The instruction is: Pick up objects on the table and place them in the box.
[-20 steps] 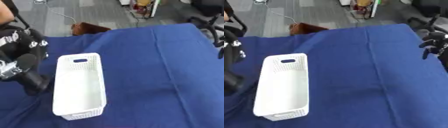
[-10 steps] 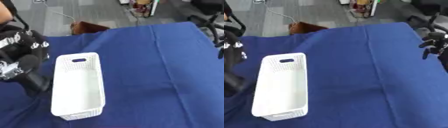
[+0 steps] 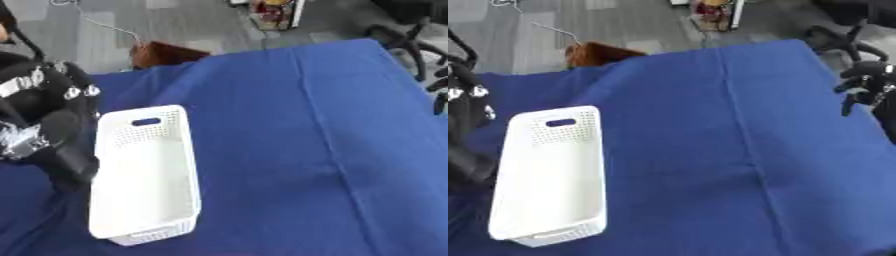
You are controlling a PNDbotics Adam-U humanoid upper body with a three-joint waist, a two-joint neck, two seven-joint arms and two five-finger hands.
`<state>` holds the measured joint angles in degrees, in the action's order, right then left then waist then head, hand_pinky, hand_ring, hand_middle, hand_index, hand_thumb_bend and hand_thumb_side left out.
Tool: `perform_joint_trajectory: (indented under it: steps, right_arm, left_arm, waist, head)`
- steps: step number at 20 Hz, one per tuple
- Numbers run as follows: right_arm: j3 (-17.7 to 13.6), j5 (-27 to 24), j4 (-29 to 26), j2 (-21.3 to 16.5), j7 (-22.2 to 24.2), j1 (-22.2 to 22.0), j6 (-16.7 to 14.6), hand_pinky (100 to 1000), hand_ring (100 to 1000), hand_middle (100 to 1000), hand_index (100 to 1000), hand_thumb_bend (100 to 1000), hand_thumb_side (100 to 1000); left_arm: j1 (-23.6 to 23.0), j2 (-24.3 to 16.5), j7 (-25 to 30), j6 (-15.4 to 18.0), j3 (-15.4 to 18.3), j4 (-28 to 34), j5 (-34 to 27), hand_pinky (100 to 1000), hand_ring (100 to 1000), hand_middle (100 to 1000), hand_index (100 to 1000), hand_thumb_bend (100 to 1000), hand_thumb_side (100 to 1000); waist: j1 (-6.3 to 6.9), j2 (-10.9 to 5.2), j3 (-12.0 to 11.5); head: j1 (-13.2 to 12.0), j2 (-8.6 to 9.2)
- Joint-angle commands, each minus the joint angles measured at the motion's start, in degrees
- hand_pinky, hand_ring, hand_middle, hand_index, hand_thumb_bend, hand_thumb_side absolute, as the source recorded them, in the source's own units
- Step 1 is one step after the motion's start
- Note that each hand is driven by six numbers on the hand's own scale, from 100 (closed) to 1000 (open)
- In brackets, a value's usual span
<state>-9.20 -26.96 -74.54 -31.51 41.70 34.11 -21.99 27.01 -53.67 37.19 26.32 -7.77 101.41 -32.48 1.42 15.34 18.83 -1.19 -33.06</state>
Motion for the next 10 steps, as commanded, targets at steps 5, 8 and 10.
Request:
perform_joint_trajectory:
  steps: [5, 8, 10]
  right_arm:
    - [0.1, 0.3, -1.2, -1.1, 10.3, 1.7, -10.1, 399, 661, 705, 816, 1000, 541]
    - [0.2, 0.4, -1.2, -1.1, 10.3, 1.8, -10.2, 398, 661, 705, 816, 1000, 541]
    - [0.3, 0.5, -1.2, -1.1, 10.3, 1.9, -10.1, 398, 661, 705, 816, 1000, 541]
  left_arm:
    - [0.7, -0.4, 1.7, 2.3, 0.5, -0.9, 1.8, 100, 100, 100, 100, 100, 532]
    - [0.7, -0.2, 1.8, 2.7, 0.4, -1.4, 2.3, 100, 100, 100, 100, 100, 530]
    - [0.7, -0.1, 1.9, 3.0, 0.4, -1.7, 2.6, 100, 100, 100, 100, 100, 529]
  waist:
    - [0.24, -0.29, 0.6]
    - [0.37, -0.11, 0.7]
    - [0.46, -0.03, 0.8]
  head:
    - [-0.1, 0.92]
    - [-0.1, 1.04]
    - [-0.1, 1.09]
